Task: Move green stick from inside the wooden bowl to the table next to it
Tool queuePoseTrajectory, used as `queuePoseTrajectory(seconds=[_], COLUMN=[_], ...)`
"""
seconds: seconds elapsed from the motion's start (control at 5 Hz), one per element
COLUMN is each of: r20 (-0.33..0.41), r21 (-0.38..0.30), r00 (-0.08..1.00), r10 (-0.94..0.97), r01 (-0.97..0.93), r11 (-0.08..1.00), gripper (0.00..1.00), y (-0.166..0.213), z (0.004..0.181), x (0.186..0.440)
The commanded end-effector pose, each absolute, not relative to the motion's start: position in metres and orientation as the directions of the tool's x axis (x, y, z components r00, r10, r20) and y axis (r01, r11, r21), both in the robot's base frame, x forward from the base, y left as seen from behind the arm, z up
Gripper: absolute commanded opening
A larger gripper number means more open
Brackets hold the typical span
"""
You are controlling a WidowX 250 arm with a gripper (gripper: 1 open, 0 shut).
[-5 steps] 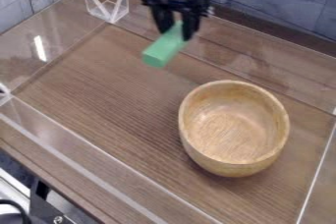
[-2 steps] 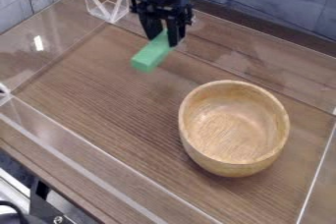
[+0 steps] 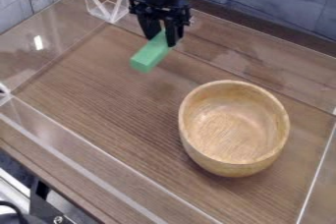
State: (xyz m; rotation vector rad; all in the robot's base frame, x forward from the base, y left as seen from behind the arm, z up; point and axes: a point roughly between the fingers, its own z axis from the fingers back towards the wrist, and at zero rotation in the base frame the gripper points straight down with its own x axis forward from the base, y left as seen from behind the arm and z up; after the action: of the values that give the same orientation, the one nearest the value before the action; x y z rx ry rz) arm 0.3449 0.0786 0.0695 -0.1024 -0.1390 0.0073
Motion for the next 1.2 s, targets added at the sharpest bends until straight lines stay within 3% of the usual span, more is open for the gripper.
queuePoseTrajectory(seconds=[0.0, 0.4, 1.0], r20=[0.191, 0.191, 0.187], r21=[-0.079, -0.074, -0.074], r00=[0.981, 0.981, 0.982], r10=[0.034, -0.028, 0.001], r01=[-0.019, 0.043, 0.013], r11=[0.997, 0.996, 0.997], gripper=[0.0, 0.0, 0.0], y=[0.082, 0.072, 0.077], z=[0.087, 0.059, 0.06], x=[0.35, 0.334, 0.358])
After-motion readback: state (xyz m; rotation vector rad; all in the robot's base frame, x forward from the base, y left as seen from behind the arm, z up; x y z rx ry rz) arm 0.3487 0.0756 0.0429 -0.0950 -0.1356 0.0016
